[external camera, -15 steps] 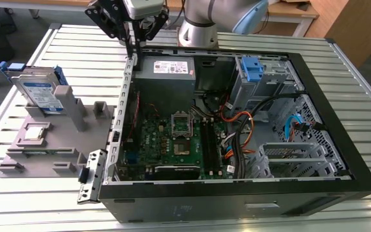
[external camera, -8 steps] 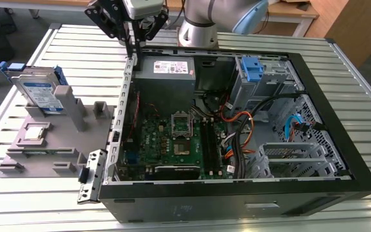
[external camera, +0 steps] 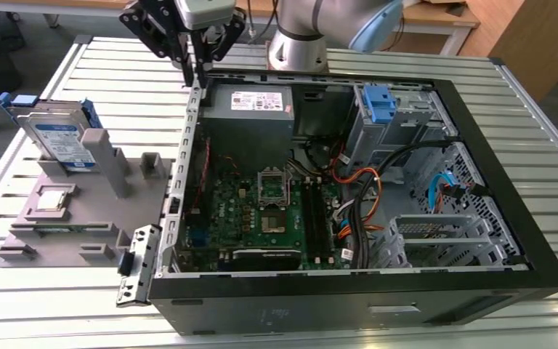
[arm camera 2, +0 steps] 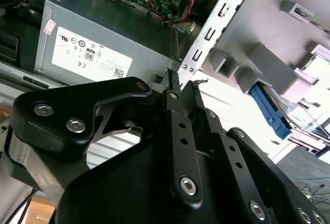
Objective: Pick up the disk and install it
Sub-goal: 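Reach for the disk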
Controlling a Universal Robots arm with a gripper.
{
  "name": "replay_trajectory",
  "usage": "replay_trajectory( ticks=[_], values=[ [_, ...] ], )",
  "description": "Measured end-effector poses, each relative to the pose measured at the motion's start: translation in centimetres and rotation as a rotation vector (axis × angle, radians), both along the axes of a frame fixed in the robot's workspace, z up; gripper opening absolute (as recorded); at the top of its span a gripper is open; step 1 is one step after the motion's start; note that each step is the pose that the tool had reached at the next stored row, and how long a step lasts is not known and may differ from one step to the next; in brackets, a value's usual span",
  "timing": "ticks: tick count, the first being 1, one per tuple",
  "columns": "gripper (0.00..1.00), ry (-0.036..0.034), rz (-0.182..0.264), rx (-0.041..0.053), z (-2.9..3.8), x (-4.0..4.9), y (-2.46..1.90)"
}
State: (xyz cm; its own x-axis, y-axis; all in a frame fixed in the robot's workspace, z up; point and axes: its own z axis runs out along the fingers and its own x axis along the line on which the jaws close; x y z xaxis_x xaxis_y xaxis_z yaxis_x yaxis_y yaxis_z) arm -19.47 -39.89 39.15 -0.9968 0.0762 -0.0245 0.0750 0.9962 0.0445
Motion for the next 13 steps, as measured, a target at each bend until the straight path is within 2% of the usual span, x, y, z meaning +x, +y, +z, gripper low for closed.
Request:
replay_trajectory(
  ticks=[9,13],
  values=[
    [0.24,0.0001,0.000,-0.0001,-0.01,-0.19,0.00],
    [0.24,0.0000,0.000,0.0000,-0.06,-0.65,0.00]
  ],
)
